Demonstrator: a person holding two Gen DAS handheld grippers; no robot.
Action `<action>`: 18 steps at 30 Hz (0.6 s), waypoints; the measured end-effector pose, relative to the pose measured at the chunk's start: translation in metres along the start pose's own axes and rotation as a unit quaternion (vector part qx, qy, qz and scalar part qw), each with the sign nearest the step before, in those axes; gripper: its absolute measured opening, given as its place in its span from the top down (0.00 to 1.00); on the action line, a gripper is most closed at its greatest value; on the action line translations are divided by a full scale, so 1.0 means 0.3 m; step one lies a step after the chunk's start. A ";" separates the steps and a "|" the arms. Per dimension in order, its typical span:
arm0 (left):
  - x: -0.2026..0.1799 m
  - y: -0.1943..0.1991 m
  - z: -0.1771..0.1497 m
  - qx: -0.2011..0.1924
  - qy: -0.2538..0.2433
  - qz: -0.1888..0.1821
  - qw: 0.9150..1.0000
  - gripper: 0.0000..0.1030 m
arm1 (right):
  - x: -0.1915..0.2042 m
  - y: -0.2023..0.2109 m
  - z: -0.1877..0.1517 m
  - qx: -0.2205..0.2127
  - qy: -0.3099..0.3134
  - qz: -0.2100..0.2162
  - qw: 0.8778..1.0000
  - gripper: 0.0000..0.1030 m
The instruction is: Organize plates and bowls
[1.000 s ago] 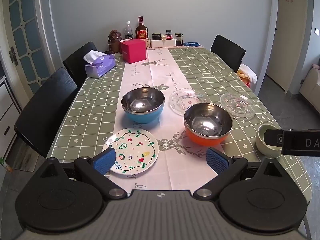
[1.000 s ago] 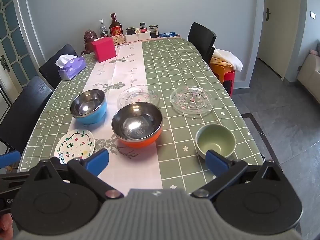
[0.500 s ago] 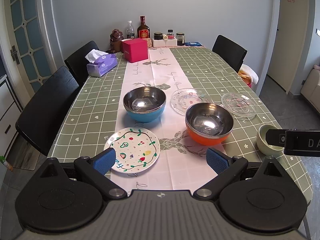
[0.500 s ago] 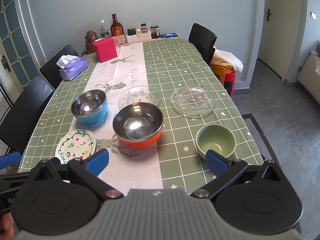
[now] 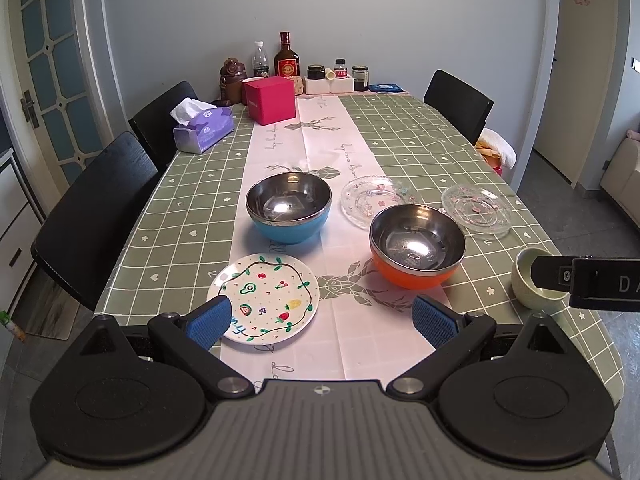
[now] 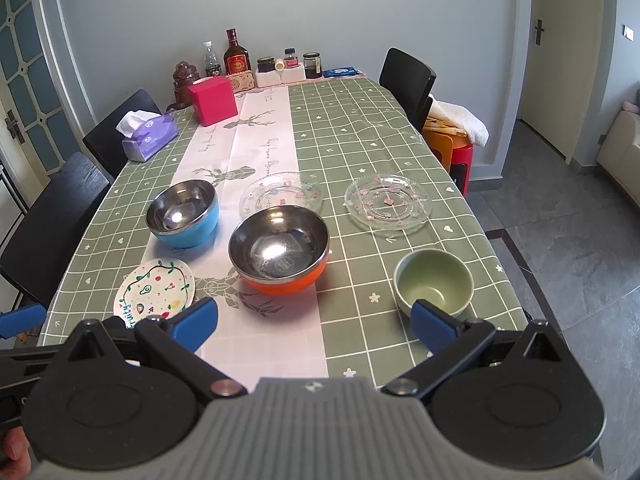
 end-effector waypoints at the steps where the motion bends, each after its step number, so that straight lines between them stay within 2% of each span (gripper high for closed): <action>1: -0.001 0.001 0.000 -0.001 0.000 0.001 1.000 0.00 | -0.001 0.000 0.001 0.000 -0.001 0.000 1.000 0.02; 18: -0.005 0.010 0.003 -0.003 0.002 0.001 1.000 0.00 | 0.007 0.008 -0.001 -0.002 0.002 0.002 1.000 0.02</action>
Point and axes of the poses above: each gripper's, at about its wrist camera, not at the fingertips, and y roughly against the way its jaws point, x to its left, z to its top, the point moved 2 cm from there along -y, roughly the way its jaws point, and after that the axes turned 3 degrees about -z, right-handed, at the moved point
